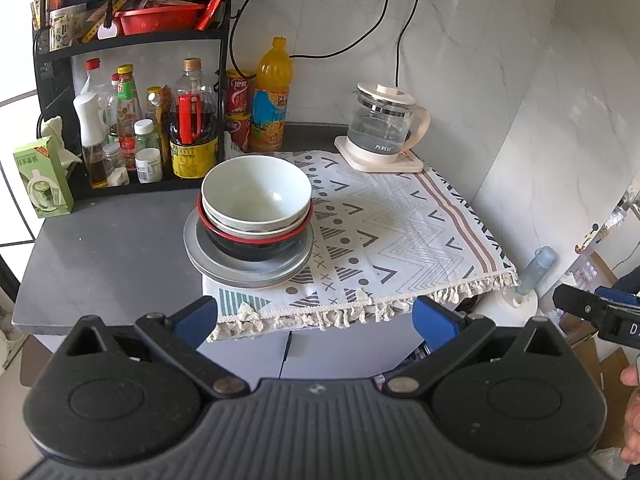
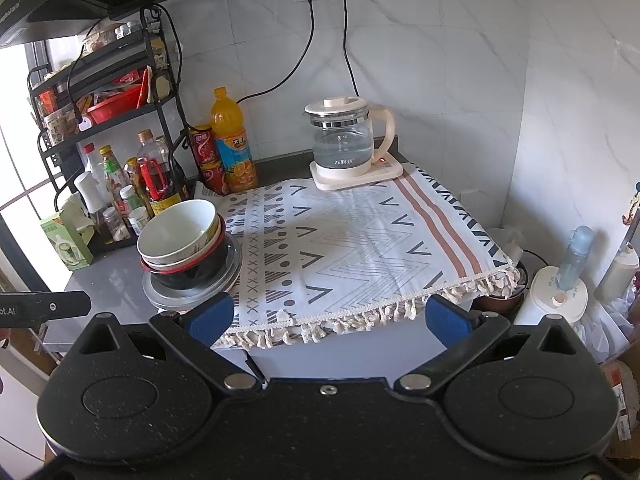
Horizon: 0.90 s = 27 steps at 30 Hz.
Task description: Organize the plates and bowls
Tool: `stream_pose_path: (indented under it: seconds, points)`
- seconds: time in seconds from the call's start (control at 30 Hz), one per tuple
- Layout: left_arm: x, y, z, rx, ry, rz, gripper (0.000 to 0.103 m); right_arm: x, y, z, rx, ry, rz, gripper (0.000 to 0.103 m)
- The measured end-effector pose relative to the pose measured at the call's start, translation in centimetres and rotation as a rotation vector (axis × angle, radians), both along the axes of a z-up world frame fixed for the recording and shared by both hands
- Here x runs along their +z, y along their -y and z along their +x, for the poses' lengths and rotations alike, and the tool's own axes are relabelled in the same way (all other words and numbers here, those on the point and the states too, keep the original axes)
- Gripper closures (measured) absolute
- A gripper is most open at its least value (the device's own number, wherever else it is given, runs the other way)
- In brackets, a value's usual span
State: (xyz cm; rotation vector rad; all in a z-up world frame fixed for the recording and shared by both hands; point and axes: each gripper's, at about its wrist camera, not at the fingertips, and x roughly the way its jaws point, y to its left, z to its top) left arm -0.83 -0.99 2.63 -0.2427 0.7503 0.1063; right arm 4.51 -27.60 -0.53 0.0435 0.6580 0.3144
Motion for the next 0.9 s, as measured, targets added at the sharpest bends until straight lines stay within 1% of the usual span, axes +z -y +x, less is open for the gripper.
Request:
stream_pose_path:
  seconds: [0.9]
  points:
    - [-0.4, -0.2, -0.05, -0.005, -0.024, 0.011, 0.001, -0.19, -0.13, -0.41, -0.001, -0.004, -0.007, 0.0]
